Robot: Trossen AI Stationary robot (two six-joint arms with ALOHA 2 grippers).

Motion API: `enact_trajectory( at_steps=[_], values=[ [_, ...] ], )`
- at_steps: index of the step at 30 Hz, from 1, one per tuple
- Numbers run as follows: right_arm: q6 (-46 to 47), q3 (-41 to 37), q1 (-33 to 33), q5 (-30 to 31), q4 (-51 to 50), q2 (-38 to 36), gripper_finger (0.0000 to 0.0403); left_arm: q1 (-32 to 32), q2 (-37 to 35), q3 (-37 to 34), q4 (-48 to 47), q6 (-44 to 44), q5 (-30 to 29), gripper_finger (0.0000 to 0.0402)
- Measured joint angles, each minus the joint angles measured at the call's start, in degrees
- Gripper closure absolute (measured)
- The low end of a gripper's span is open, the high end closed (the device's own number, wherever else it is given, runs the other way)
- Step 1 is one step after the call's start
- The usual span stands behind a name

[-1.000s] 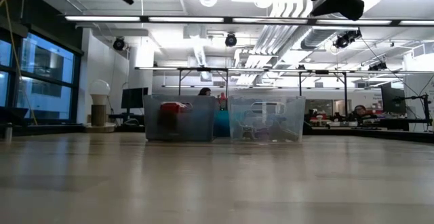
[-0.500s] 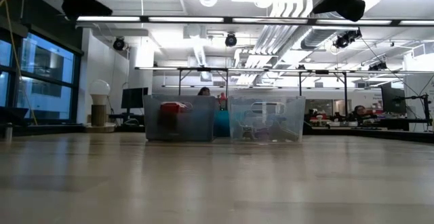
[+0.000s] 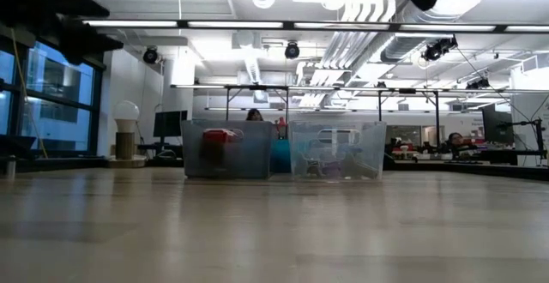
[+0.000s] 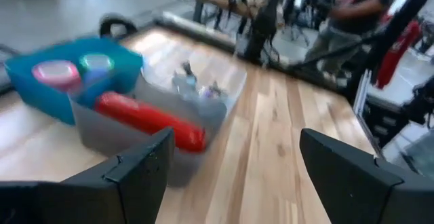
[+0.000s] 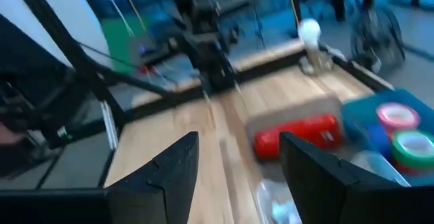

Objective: Pick and place Stapler, Stapler remover, tape
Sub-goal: Return to Home Position

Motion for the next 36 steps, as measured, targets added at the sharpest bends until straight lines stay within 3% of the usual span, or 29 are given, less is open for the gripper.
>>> enact_trajectory(
  at_steps=[12, 19, 28, 36],
  values=[
    [3.32, -28.26, 1.65, 1.71, 44.25, -2.55, 0.0208, 0.0, 0.06, -8.87, 10.35, -2.13, 2.09, 0.009],
    [1.98, -38.17, 1.66, 4.06, 63.49, -2.58, 0.0208, -0.03, 0.0, -15.46, 22.17, -4.35, 6.32, 0.009],
    [3.08, -47.63, 1.62, 4.87, 76.35, -4.36, 0.0208, 0.0, 0.0, -18.33, 26.88, -6.17, 5.3, 0.009],
    [1.89, -48.07, 1.01, 3.96, 65.97, -11.93, 0.0208, 0.0, -0.03, -18.38, 26.69, -6.01, 3.9, 0.009]
  ],
)
